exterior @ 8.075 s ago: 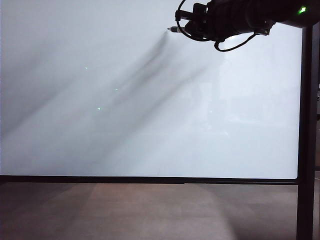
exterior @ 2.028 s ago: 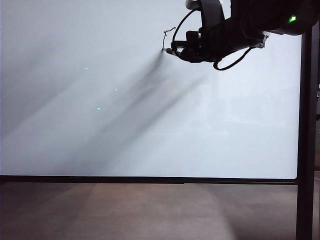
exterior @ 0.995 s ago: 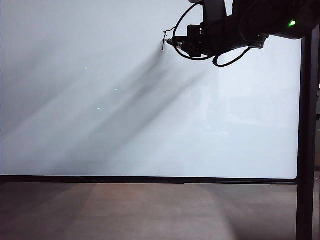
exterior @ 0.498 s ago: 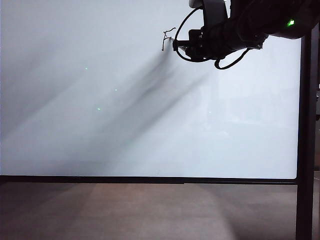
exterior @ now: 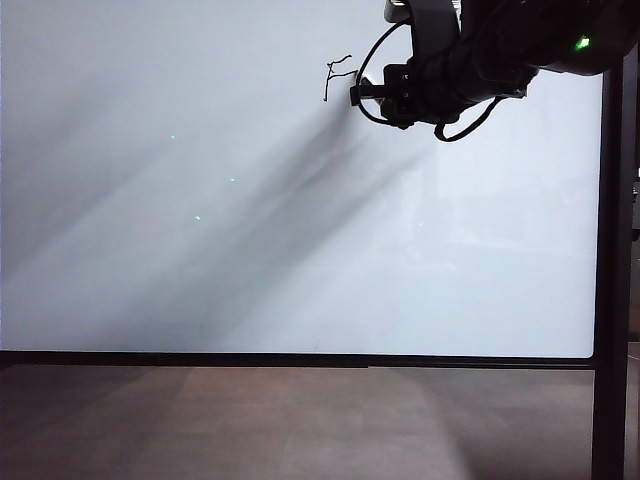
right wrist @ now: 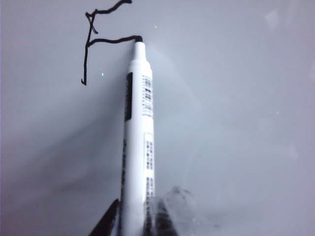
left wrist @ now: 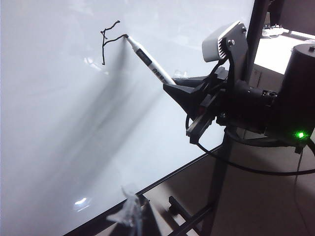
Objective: Reach to the right to find the marker pen, pick it up, and write the number 6 on the whiteboard.
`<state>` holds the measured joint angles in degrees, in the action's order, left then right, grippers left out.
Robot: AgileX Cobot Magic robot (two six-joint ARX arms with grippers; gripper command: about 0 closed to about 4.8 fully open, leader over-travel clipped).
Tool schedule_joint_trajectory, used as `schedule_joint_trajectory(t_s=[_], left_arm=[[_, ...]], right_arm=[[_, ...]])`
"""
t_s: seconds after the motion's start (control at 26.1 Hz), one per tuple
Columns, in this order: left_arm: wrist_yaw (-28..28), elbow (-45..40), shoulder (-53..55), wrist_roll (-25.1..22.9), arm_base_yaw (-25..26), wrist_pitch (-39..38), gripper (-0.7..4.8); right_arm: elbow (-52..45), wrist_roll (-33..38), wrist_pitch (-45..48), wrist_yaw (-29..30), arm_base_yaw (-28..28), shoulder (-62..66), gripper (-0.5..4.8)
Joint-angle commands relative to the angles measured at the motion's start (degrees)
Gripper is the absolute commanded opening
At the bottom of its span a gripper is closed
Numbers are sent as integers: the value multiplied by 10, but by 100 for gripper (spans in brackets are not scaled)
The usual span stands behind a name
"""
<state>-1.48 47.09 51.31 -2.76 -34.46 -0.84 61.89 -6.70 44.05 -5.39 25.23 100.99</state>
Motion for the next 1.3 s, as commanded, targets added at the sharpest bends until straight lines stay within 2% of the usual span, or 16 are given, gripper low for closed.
schedule_joint_trajectory(t_s=[0.04, 0.34, 0.77, 1.3], left_arm=[[-2, 2, -2, 2, -1, 9, -6], [-2, 2, -2, 2, -1, 9, -6], [-2, 2, -2, 2, -1, 9, -6], [-2, 2, -2, 2, -1, 9, -6]], right_arm=[[4, 12, -26, -12, -4, -2, 31], [4, 22, -59, 15, -4, -2, 31], [4, 22, -70, 18, -4, -5, 31], [4, 21, -73, 133, -3, -33, 31]])
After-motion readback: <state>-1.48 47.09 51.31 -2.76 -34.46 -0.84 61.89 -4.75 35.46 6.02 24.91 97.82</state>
